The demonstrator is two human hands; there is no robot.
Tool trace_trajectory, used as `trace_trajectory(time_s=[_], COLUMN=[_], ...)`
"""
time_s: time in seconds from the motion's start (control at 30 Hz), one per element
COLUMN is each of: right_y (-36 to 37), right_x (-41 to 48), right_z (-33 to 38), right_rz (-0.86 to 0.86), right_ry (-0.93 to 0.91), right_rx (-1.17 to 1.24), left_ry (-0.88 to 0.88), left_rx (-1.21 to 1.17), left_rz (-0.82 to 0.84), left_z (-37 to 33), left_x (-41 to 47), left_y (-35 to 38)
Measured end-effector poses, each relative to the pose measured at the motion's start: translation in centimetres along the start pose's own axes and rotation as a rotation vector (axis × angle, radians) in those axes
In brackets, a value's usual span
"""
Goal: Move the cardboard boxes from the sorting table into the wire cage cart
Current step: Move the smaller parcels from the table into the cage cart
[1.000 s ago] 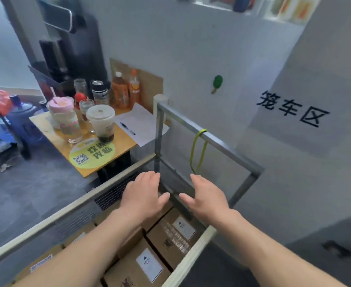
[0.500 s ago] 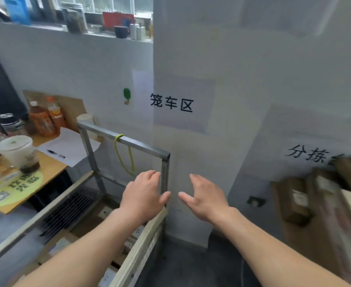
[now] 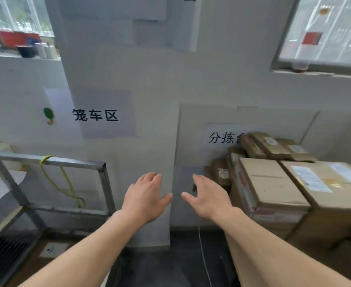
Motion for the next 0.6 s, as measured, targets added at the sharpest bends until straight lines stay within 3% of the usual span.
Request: trace_trajectory(time_s=[0.6], right_y=[-4.0], right_x=[-18.8], right_z=[-11.7], right_rz=[-0.167], right_ry=[0.450], right_rx=[-0.039], left_ry=[0.520], left_rx=[-0.127], left_rz=[0.107], left_z=[-17.1], left_x=[-5.9], left_y=[4.0])
Point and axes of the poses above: each hand's wrist, its own x-axis towards the middle knuckle, its own y-axis out of the palm, z = x × y, the point moved 6 cm from there along x, towards the middle knuckle, and after that the axes turned 4 degrees about z, right-handed, at the moved point
